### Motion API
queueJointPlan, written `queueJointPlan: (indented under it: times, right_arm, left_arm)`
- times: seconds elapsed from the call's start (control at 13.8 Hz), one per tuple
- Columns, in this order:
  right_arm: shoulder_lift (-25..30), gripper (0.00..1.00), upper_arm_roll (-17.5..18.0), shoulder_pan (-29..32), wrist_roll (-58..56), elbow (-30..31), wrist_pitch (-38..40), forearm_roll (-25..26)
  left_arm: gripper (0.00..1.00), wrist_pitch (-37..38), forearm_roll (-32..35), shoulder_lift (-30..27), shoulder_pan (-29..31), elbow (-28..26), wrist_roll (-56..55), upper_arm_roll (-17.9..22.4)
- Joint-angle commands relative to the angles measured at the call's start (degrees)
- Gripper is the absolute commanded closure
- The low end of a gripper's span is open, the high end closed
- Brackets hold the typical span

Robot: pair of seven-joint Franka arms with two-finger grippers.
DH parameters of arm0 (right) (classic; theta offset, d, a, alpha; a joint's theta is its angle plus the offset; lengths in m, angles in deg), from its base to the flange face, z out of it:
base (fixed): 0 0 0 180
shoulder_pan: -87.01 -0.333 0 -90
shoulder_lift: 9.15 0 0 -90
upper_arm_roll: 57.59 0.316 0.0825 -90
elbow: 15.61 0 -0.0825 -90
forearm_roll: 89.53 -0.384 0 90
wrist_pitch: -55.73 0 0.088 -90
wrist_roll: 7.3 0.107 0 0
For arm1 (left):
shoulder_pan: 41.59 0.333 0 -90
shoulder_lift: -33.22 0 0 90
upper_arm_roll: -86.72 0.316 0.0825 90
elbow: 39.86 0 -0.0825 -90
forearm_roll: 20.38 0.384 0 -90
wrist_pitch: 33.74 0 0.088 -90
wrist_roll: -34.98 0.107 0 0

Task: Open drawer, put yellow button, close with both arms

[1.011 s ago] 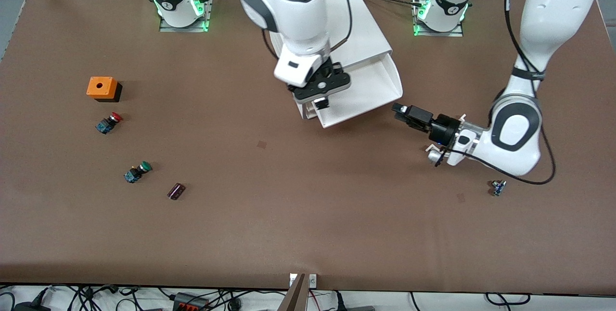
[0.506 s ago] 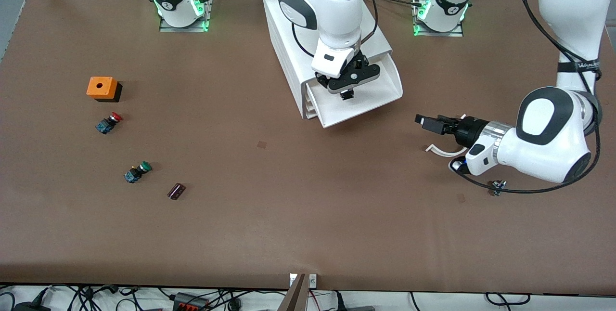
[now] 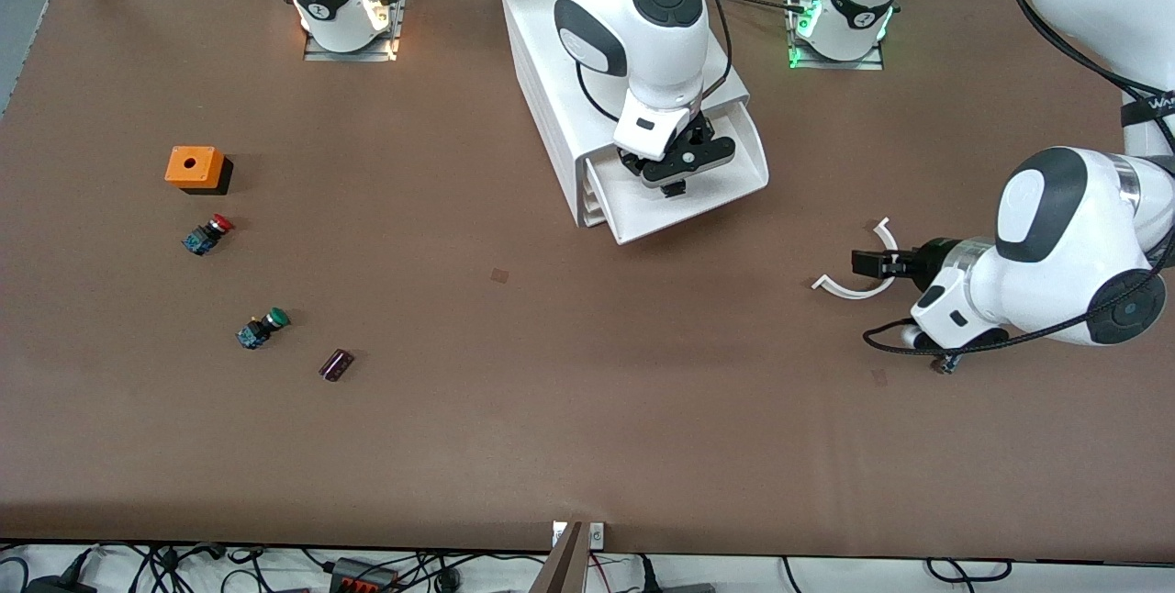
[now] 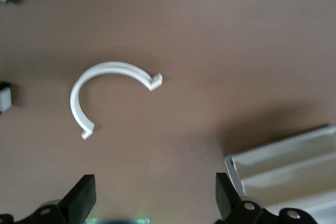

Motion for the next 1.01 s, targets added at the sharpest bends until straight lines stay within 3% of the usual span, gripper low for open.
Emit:
queueJointPlan:
  times: [0.0, 0.36, 0.58, 0.79, 0.94]
  right_arm:
    - [-0.69, 0.00, -0.65, -0.11, 1.40, -1.65, 2.40, -0.26]
    - [1.59, 0.00, -1.44, 2.51, 1.40, -9.28, 13.46, -0.26]
    - [4.58, 0.00, -1.71, 9.09, 1.40, -9.21, 15.85, 0.00]
    - [4.93, 0.00, -3.89, 16.56, 0.70, -8.07, 15.94, 0.44]
    - [5.20, 0.00, -4.78, 22.62, -4.72, -7.45, 18.21, 0.45]
  left_arm:
    - [0.00, -5.02, 1.31, 3.90, 0.28, 3.44, -0.79, 0.09]
    - [0.00, -5.21, 1.92, 3.64, -0.51, 2.99, -1.93, 0.18]
    - [0.00, -5.47, 2.10, 3.11, -0.51, 2.99, -13.05, -0.52]
    - [0.00, -5.91, 2.10, 0.92, -5.85, 1.33, -23.71, -0.97]
    - [0.00, -10.46, 2.10, -1.71, -8.84, -2.87, -27.93, -1.05]
